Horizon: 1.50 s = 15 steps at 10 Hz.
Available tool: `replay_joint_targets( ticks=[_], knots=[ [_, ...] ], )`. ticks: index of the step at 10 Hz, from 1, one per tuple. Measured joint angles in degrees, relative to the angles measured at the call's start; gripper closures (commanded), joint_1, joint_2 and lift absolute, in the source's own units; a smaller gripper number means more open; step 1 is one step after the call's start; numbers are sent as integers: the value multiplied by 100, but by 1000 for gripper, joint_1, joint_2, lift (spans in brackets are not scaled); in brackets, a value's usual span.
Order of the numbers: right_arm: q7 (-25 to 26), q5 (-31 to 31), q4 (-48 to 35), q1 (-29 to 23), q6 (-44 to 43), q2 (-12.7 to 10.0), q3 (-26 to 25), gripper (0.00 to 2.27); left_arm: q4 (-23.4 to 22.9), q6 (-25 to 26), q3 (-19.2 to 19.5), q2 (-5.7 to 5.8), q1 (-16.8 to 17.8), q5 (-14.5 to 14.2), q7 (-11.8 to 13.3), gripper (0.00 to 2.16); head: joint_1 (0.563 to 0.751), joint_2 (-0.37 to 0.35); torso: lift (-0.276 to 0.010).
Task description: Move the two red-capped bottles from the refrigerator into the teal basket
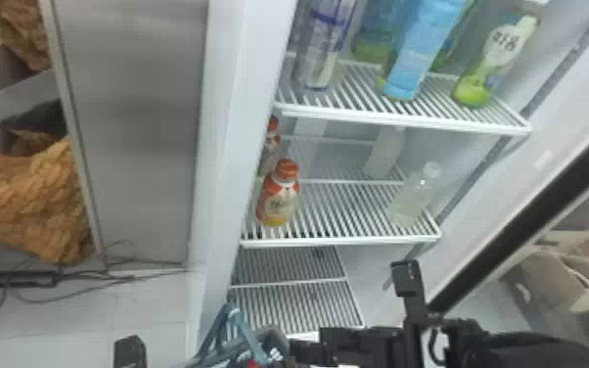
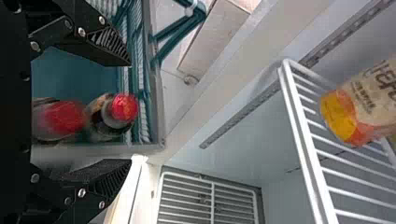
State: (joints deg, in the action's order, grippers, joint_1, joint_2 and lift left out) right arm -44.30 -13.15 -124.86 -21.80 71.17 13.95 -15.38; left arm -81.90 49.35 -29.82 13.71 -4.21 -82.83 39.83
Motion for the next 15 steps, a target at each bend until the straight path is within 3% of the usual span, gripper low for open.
replay_joint_targets(
  ticks=[3, 7, 11, 15],
  knots=[
    [103, -44, 38, -89, -1243, -75, -73, 288, -2, -1, 0, 0, -12, -8, -2, 1087, 695, -350, -228],
    [635, -283, -379, -517, -2836, -261, -260, 291, -1, -14, -6, 0, -28, -12, -2, 1087, 695, -350, -228],
    [1362, -669, -416, -999, -5209, -581, -371, 291, -2, 1, -9, 0, -50, -44, -2, 1087, 695, -350, -228],
    [2248, -40, -448, -1209, -6511, -909, -480, 289, -2, 56, -101, 0, -29, -66, -2, 1087, 695, -350, -228]
  ],
)
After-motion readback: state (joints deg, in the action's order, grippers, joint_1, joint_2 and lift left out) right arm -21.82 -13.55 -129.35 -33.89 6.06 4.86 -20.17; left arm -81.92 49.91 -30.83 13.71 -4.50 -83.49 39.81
